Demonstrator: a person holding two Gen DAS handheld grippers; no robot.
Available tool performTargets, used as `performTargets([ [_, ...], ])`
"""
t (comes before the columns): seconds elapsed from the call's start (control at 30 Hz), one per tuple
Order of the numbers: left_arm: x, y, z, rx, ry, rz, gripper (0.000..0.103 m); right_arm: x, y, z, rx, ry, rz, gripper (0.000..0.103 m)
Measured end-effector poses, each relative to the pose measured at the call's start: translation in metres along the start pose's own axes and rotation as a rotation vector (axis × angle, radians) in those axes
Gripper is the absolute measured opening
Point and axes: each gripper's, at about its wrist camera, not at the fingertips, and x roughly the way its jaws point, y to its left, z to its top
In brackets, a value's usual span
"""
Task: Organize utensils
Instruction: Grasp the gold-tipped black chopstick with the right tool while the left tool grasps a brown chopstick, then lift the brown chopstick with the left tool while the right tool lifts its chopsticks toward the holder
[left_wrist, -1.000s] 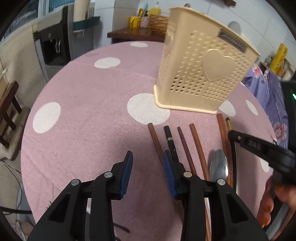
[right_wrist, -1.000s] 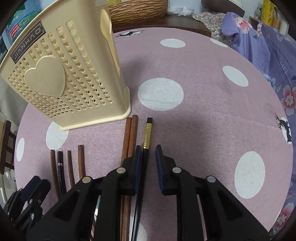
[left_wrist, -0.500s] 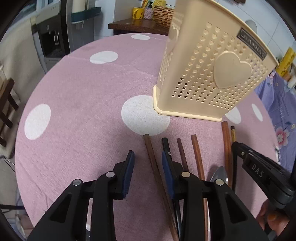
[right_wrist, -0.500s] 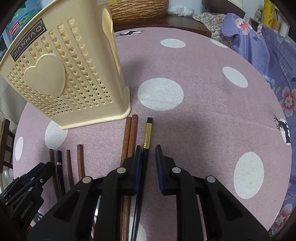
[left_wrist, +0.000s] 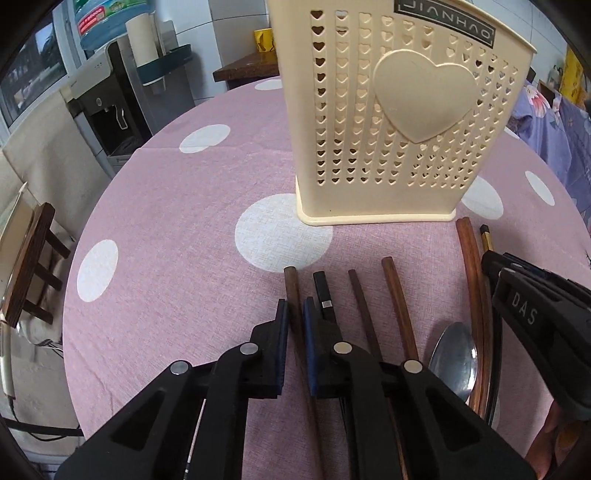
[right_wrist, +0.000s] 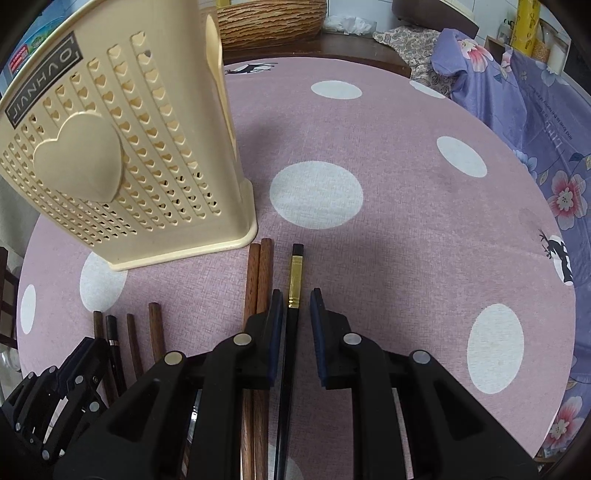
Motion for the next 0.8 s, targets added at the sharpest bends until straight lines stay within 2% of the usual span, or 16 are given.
performTargets([
  [0.27,-0.001,-0.005,0.0,-0.025,-0.018,0.01,0.009,-0.002,0.007,-0.005,-0.015,-0.042,-0.027,0.009],
  [0.47,0.0,-0.004,-0.002,-0.036,-0.037,0.009,0.008,-0.002,0.008,-0.006,-0.027,-0.055,-0.029,0.009],
  [0.63,0.001,0.001,0.0,-0.047,-0.036,-0.016,0.008,-0.002,0.001,-0.006,-0.016,-0.062,0.008,0.008],
  [0.8,0.003,0.008,0.001,-0.062,-0.037,-0.053,0.008,-0.001,-0.012,-0.004,0.026,-0.065,0.08,0.008],
])
